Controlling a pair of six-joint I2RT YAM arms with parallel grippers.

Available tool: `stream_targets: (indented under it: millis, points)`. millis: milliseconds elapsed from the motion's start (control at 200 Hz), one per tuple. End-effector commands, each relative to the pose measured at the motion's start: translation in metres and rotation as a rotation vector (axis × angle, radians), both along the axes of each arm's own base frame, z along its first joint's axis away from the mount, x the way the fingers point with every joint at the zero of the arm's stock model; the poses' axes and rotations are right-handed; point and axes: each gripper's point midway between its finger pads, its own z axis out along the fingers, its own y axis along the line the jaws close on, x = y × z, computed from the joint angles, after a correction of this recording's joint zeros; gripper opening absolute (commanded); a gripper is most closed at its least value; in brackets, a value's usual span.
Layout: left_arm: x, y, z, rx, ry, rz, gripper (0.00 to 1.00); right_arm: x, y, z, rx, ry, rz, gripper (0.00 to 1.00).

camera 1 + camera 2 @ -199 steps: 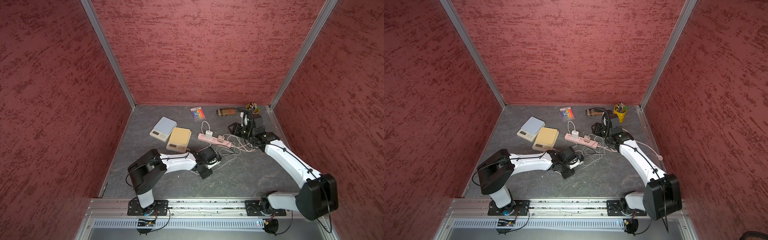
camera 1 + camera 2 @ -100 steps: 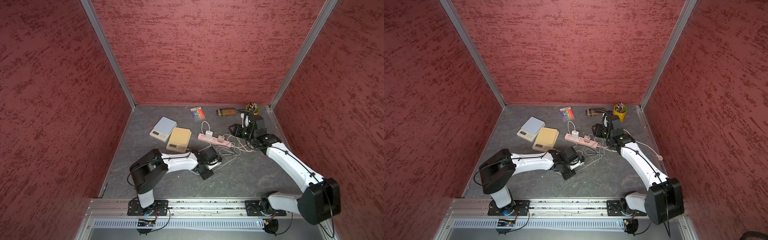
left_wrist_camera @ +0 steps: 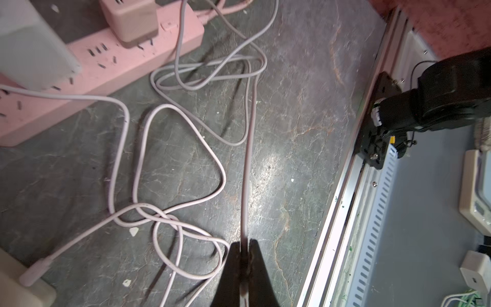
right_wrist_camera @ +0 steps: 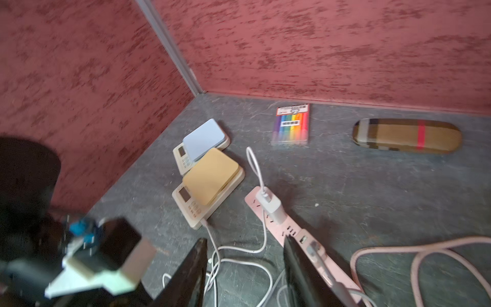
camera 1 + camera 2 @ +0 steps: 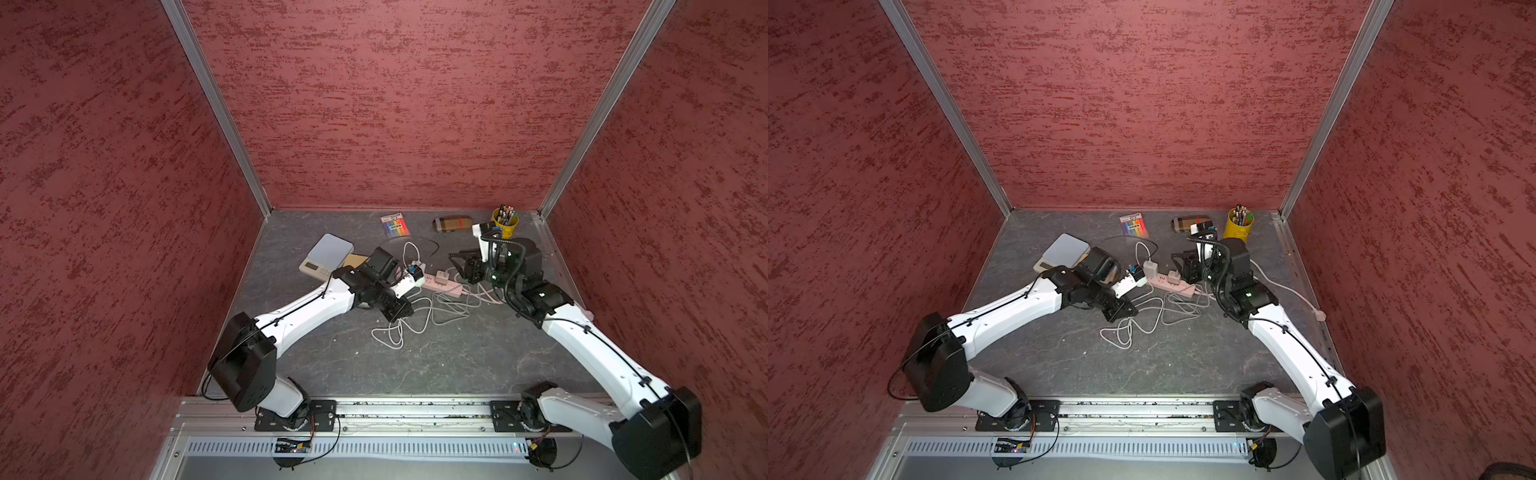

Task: Charge the electronic scale
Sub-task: Pick up the charging cable from the center of the board.

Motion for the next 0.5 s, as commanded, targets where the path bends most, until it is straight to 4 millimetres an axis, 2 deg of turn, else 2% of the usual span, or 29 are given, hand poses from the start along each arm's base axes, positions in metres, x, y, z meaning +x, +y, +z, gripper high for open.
stream_targets:
  millis: [0, 200, 496]
  points:
    - [-0.012, 0.006, 0.022, -0.097, 0.073, -0.058, 0.00, -0.013, 0.017, 0.004, -0.162, -0.215, 0.111, 0.53]
    - [-0.007, 0.020, 0.041, -0.197, 0.156, -0.035, 0.00, -0.038, 0.047, -0.020, -0.342, -0.391, 0.313, 0.56]
    - [0.001, 0.027, 0.043, -0.231, 0.203, -0.012, 0.00, -0.064, 0.091, -0.056, -0.498, -0.481, 0.542, 0.58]
